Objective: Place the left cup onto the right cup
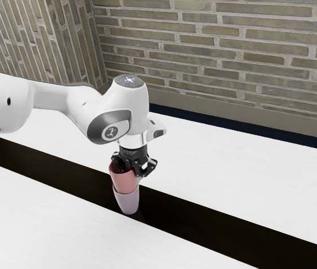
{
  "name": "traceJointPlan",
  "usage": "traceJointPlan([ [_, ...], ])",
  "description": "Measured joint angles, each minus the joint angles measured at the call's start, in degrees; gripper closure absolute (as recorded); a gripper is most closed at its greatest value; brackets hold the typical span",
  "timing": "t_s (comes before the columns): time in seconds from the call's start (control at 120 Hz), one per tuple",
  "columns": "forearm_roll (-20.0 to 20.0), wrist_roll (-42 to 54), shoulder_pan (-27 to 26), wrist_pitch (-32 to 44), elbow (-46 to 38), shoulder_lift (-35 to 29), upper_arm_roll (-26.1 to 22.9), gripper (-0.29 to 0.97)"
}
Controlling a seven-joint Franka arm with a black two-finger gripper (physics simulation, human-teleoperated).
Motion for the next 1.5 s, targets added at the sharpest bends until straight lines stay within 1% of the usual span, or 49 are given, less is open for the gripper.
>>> traceJointPlan([
  [0.083,-0.11,0.18,-0.05,0.05,-0.01,0.06,0.15,0.37],
  [0.175,-0.15,0.34,0.01,0.09,-0.01,0.15,0.43,0.24],
  [0.283,-0.18,0.51,0.02,0.12,-0.01,0.24,0.49,0.14],
  [0.417,-0.21,0.69,-0.01,0.14,-0.04,0.25,0.51,0.08],
  [0.767,-0.23,0.97,0.00,-0.25,0.06,0.07,0.45,0.01],
  [1.208,-0.05,1.17,0.01,-2.24,0.67,-2.62,0.44,0.00],
  [1.5,0.33,1.47,0.05,-5.60,2.68,-5.58,0.44,0.00],
])
